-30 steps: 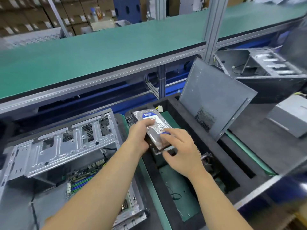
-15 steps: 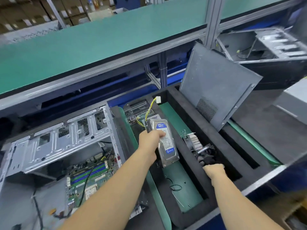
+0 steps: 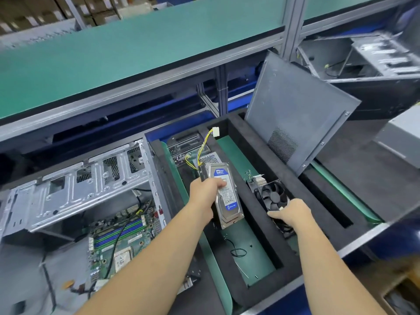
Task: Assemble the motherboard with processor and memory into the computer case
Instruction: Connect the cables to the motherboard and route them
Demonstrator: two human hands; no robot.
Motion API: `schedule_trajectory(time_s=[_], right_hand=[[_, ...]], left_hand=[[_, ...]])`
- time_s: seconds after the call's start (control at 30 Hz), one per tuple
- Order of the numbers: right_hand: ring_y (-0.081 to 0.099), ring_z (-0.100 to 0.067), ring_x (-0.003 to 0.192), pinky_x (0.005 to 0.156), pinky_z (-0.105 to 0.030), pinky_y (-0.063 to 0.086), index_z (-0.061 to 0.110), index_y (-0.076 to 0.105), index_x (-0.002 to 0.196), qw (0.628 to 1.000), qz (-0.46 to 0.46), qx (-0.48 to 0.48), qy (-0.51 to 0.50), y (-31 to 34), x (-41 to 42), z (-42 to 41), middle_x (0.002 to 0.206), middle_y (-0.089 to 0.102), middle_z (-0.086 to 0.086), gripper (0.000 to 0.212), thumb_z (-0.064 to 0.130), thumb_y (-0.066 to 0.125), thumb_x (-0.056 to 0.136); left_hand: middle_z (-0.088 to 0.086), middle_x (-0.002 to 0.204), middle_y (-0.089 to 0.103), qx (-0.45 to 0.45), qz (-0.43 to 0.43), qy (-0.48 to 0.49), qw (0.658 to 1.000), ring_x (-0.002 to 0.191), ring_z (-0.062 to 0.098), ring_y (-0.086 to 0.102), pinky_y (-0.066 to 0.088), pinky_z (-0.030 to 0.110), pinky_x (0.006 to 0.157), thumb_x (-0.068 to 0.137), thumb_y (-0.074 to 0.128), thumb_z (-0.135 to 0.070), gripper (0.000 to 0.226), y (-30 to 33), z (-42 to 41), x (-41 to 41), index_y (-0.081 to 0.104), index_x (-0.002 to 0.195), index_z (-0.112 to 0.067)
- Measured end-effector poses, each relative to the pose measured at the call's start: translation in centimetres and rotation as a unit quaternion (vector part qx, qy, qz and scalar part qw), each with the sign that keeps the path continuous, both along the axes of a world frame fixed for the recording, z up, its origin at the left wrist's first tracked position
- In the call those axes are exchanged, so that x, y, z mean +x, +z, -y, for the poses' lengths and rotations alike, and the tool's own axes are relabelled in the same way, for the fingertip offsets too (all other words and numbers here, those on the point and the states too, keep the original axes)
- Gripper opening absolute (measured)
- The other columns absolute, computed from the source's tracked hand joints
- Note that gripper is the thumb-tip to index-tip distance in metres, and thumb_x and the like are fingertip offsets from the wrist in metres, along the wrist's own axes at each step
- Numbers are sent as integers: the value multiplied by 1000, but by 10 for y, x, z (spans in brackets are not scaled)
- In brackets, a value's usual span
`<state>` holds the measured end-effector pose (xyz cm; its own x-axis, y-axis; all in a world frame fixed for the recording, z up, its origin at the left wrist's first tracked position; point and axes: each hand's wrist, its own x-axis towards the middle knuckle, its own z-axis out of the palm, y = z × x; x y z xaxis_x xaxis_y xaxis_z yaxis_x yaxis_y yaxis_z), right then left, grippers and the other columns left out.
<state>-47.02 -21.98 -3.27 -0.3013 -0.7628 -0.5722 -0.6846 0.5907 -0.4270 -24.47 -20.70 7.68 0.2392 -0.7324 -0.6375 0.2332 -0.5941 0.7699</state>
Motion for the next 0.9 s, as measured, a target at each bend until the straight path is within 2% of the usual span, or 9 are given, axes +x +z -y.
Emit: schedule_trajectory(time_s=[0.07,0.23,0.3,0.4,0.53,0.63,0.73,0.83,0.9], right_hand=[[68,-29,98,70,-28,45,1,63,99,998,-24,15,54,23,-3,8,90,66,-8,43,29,87,77],[55,-25,65,61,-30,44,-4,71,82,992,-28,-65,106,70,-4,18,67,62,-12,26,20,81,82],[58,-27,65,61,-30,44,2,70,73,981,-31,-136,138,83,1,22,66,66,-13,28,26,77,86],[63,-17,70,61,-27,43,20,70,68,961,46,-242,124,100,16,29,69,70,2,23,28,73,90],[61,-9,69,62,-25,43,29,73,75,925,134,-353,41,122,49,38,71,69,13,12,25,73,87],[60,-13,68,66,-27,43,29,74,84,907,155,-391,8,138,72,42,74,67,12,13,16,73,82],[54,-8,60,57,-20,43,30,74,84,881,173,-438,40,154,94,46,67,65,12,22,9,69,80],[48,-9,60,56,-17,41,35,74,85,843,270,-459,77,165,121,46,66,62,12,27,9,70,82],[47,-9,60,54,-16,40,38,75,84,838,301,-446,93,164,137,49,66,62,14,29,9,71,84]], left_hand=[[0,91,70,-9,-3,0,1000,76,13,65,45,26,54,83,66,0,22,2,0,4,61,99,-14],[12,97,75,-31,-23,18,999,86,29,73,59,34,61,82,64,5,27,10,0,12,65,105,-8],[12,97,75,-35,-30,19,999,85,28,74,59,35,59,81,64,5,29,11,0,16,65,108,-8],[12,98,75,-44,-47,21,998,83,28,75,59,36,57,81,65,4,31,13,0,24,64,111,-7],[12,95,76,-75,-66,26,995,85,30,74,60,51,78,80,67,3,29,23,0,42,64,107,-7],[14,97,76,-113,-75,35,990,88,32,74,58,55,83,81,66,4,30,34,1,62,65,110,-4],[18,106,73,-121,-97,64,986,91,33,73,60,50,78,83,67,0,40,41,1,85,59,122,-1],[22,112,70,-122,-117,91,981,93,36,73,61,47,72,82,68,-4,52,45,-3,110,50,132,0],[22,111,71,-125,-127,103,979,93,38,72,60,52,74,83,68,-5,58,47,-8,126,45,135,-1]])
